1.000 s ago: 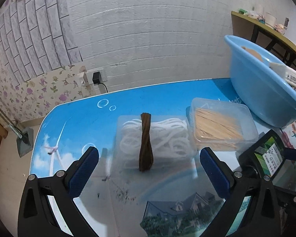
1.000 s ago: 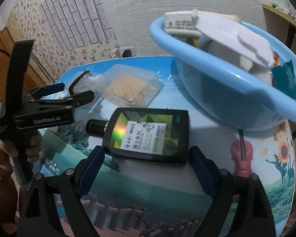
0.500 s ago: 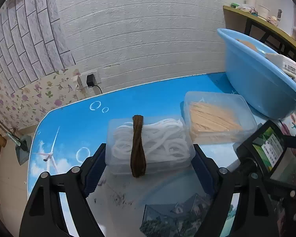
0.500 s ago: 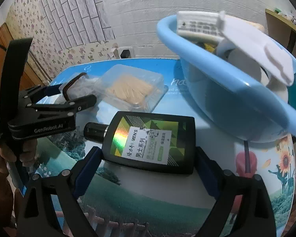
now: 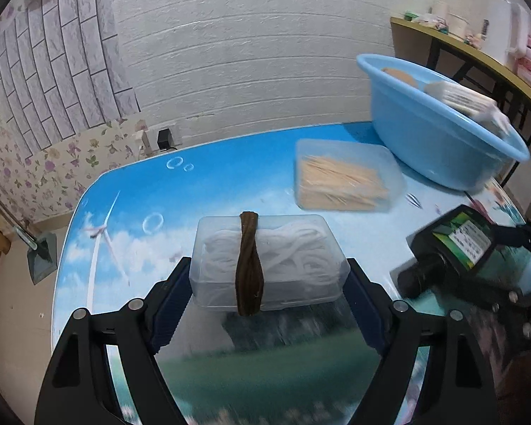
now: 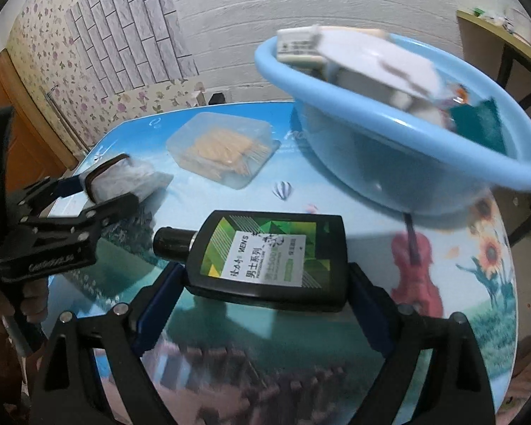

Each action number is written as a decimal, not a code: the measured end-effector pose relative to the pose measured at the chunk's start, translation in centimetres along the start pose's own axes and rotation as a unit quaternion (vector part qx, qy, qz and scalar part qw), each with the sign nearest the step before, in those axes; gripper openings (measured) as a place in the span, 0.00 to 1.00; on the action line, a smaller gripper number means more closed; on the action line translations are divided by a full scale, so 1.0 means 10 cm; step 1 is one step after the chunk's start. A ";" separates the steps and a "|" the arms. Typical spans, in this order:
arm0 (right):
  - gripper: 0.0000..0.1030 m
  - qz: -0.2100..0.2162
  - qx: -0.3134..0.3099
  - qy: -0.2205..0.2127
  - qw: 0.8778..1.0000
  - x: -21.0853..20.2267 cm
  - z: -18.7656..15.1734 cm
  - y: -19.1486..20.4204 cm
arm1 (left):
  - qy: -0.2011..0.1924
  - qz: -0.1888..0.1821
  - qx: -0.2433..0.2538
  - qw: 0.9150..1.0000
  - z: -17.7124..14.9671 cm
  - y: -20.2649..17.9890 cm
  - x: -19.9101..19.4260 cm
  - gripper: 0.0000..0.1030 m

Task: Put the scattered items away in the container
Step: 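Grasp the clear box of white cables with the left tool while the right tool grasps the black bottle, then lift the clear cable box with the left tool while the right tool lifts the black bottle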

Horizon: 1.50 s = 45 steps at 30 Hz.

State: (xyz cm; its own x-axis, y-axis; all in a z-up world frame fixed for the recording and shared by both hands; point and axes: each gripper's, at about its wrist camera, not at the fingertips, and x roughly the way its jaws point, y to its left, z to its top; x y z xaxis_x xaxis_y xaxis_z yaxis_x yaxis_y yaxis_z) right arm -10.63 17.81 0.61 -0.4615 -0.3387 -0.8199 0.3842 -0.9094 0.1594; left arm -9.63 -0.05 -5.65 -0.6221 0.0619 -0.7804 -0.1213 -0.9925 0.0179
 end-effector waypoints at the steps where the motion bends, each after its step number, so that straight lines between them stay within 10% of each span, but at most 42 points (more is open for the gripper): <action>1: 0.88 -0.001 0.003 0.000 1.000 -0.03 -0.03 -0.03 | 0.001 -0.001 0.000 1.000 -0.03 -0.03 -0.03 0.80; 45: 0.91 -0.055 0.023 -0.040 0.997 -0.23 -0.43 -0.36 | 0.017 -0.025 0.009 0.999 -0.49 -0.46 -0.19 0.83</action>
State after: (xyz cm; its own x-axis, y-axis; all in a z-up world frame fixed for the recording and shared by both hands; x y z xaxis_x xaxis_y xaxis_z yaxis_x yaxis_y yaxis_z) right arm -7.52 22.91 -0.41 -0.5619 -0.2532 -0.7875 0.2910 -0.9516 0.0983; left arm -4.11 3.88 -7.28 -0.5886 0.1081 -0.8012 -0.1660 -0.9861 -0.0111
